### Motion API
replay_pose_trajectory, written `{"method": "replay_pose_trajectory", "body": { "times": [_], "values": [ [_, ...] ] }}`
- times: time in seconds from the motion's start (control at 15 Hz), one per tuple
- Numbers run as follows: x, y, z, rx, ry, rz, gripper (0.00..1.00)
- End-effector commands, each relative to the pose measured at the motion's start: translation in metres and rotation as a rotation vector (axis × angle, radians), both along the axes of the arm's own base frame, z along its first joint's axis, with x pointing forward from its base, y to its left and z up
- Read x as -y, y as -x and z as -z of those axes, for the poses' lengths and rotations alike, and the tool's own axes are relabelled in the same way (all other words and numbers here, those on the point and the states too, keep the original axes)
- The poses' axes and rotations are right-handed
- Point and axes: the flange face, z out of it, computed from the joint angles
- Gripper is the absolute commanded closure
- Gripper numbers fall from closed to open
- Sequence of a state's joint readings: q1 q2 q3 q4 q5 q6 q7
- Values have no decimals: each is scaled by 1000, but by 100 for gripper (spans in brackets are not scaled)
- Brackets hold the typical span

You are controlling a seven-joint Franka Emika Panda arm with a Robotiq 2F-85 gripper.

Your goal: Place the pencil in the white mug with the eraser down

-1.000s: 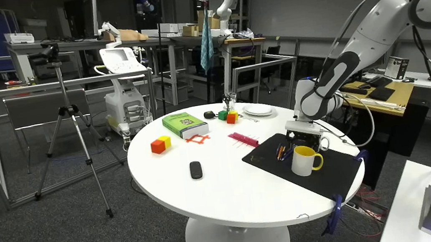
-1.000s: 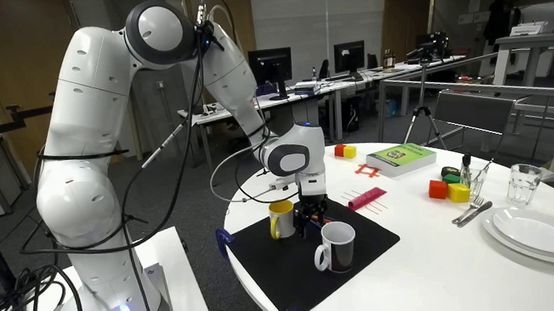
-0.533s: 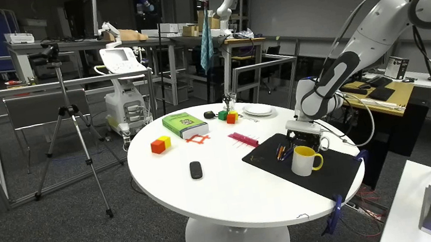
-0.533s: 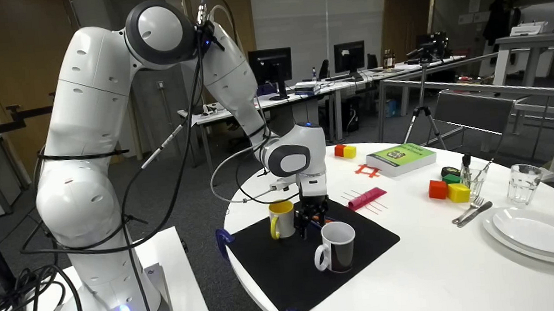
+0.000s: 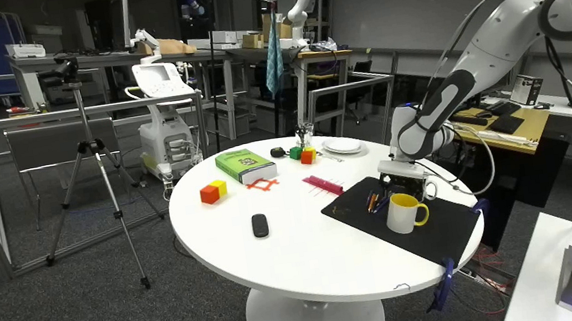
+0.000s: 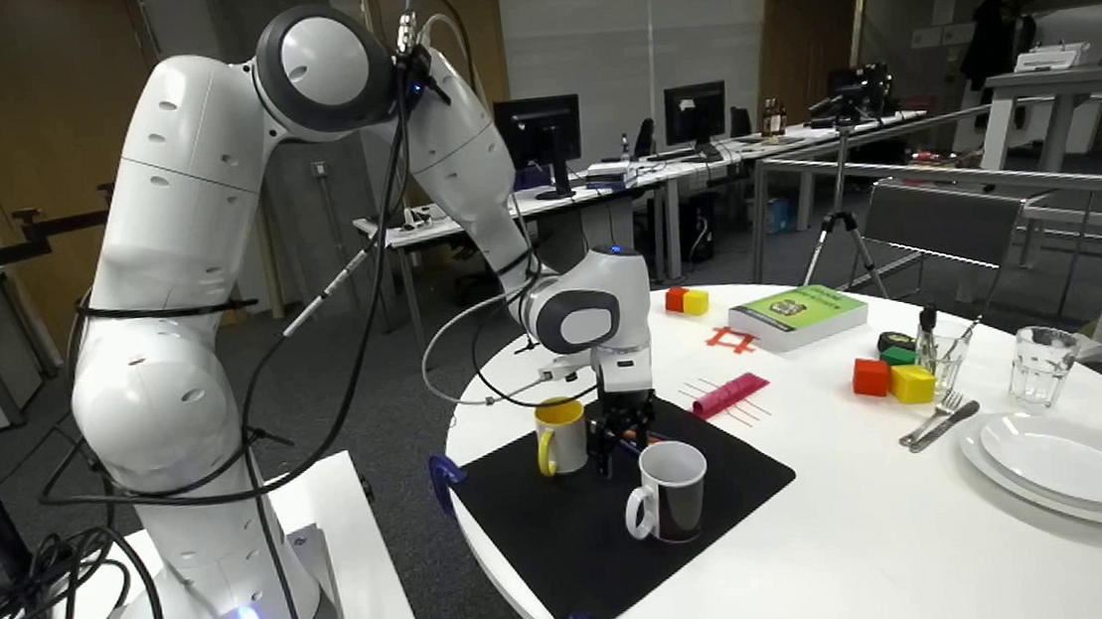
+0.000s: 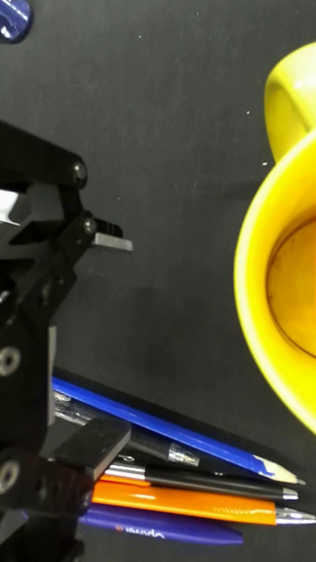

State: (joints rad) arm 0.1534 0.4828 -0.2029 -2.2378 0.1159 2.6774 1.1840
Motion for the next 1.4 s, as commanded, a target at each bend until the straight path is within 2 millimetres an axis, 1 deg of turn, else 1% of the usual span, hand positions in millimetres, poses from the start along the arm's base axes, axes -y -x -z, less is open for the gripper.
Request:
{"method": "replay_pose_trajectory", "body": {
  "times": [0.0,0.6,1.33],
  "values": [
    [3,-9,0,-4,2,-11,0],
    [2,-19,4,-7,6,-17,0],
    [-1,-18,6,-18,6,-20,0]
  ]
}}
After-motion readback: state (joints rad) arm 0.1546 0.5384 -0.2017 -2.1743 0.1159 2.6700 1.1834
